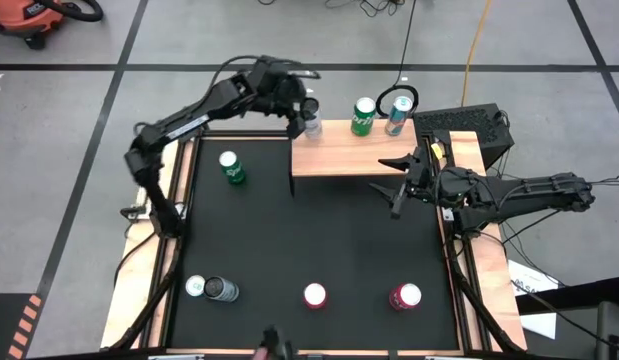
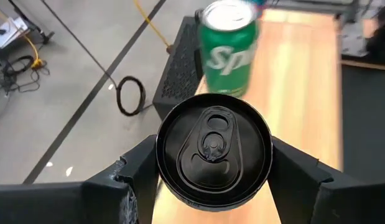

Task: Place canned beverage on shelf
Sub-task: Put the top black soda can on the shelf

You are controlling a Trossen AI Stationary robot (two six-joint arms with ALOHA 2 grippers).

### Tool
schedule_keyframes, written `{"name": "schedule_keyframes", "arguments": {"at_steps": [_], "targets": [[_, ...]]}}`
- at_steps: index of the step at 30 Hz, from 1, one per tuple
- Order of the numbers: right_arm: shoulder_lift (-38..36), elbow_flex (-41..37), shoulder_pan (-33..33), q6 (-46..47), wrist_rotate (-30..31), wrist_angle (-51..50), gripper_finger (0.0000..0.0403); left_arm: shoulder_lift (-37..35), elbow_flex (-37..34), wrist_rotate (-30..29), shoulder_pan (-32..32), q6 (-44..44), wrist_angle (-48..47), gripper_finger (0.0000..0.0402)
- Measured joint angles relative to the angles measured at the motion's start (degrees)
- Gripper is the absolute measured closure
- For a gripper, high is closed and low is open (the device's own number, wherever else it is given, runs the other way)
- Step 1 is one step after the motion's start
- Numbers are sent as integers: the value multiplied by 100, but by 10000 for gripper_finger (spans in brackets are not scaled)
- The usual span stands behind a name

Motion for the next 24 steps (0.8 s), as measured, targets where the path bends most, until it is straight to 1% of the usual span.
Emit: {"name": "schedule_keyframes", "arguments": {"at_steps": [3, 5, 10, 17, 24], "targets": [[0, 0, 0, 0, 1, -56, 90, 283, 238, 89, 141, 46, 1, 176], [0, 0, 0, 0, 1, -99, 90, 394, 352, 268, 240, 122, 16, 176], [0, 0, 0, 14, 5, -121, 90, 496, 485, 587, 413, 125, -1, 176], [0, 0, -13, 20, 12, -94, 89, 493, 485, 613, 471, 131, -7, 169], [0, 0, -13, 67, 16, -87, 89, 493, 485, 671, 386, 133, -2, 163]]}}
